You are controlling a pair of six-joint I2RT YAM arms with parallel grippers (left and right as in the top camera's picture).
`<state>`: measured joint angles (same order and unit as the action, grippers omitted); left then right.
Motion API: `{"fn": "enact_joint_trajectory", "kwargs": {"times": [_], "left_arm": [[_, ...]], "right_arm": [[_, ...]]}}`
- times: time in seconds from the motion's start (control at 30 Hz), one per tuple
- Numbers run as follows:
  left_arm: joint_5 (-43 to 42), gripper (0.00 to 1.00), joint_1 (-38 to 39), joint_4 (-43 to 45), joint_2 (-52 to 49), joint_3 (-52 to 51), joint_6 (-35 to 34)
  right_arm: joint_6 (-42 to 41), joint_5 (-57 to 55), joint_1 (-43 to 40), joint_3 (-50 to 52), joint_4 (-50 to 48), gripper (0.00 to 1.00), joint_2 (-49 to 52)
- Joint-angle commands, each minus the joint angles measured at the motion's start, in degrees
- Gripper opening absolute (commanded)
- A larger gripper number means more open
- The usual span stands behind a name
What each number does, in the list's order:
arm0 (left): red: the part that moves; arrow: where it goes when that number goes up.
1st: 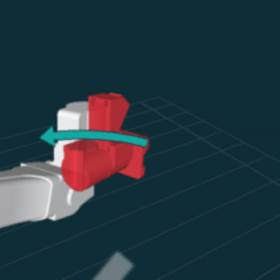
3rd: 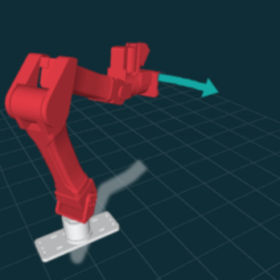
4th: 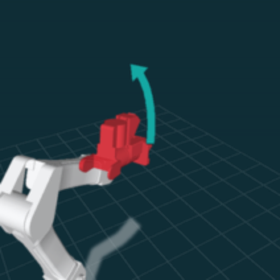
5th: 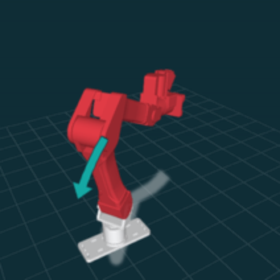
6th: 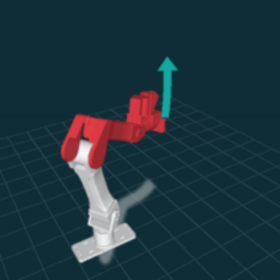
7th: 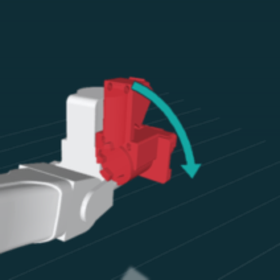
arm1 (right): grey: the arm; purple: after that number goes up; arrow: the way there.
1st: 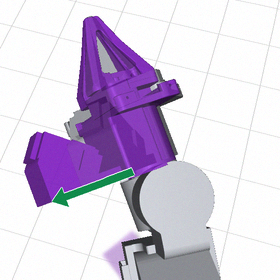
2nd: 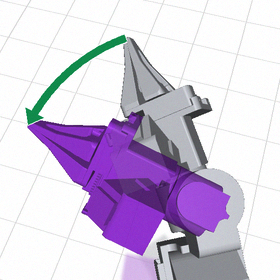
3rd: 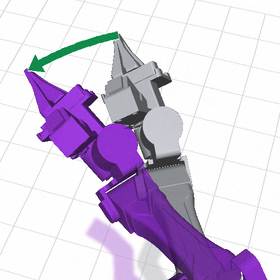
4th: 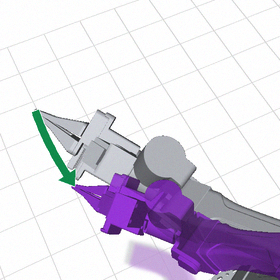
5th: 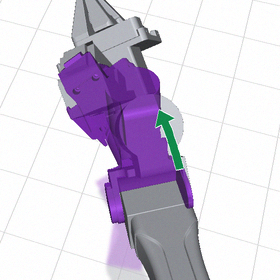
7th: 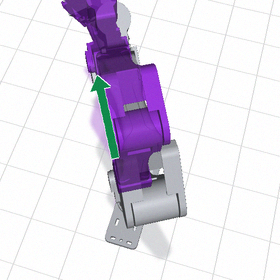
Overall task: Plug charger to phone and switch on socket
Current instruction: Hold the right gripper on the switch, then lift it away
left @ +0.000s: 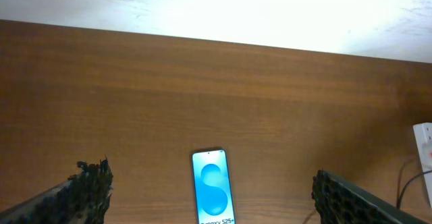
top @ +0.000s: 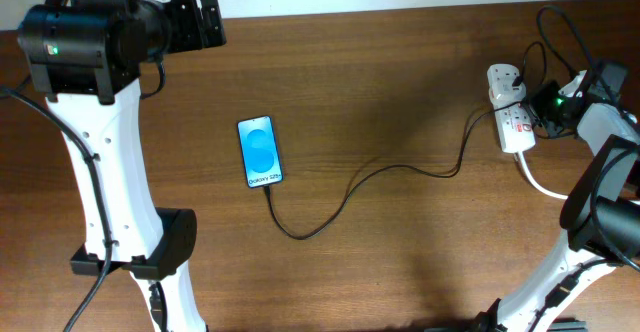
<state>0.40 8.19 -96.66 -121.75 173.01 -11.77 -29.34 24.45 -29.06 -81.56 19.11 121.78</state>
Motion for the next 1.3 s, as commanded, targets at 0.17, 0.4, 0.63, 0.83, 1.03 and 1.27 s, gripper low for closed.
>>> {"fn": "enact_joint_trajectory", "kwargs": {"times": [0.17,0.4,0.63,0.83,1.03,1.27], "left_arm": [[-0.46,0.99,-0.35,-0.04,0.81,0.55,0.07],[-0.46,0.99,-0.35,-0.04,0.81,0.55,0.07],[-0.46,0.99,-0.35,-0.04,0.81,0.55,0.07],[-0.46,0.99,-0.35,-0.04,0.81,0.55,0.07],[-0.46,0.99,-0.35,-0.04,0.81,0.55,0.09],[-0.46,0.99,-0.35,-0.04,0.81,0.55,0.07]], "right_arm": [[0.13,1.88,2.45,1.51,3.06,0.04,1.42],[0.13,1.90,2.49,1.51,3.19,0.04,1.42],[1.22,-1.46,2.32,1.51,2.73,0.04,1.40],[1.22,-2.62,-1.16,0.28,2.58,0.04,1.05],[1.25,2.69,-6.34,-1.53,2.56,0.04,-1.57],[3.67,4.59,-8.07,-1.57,2.99,0.04,-5.22]]}}
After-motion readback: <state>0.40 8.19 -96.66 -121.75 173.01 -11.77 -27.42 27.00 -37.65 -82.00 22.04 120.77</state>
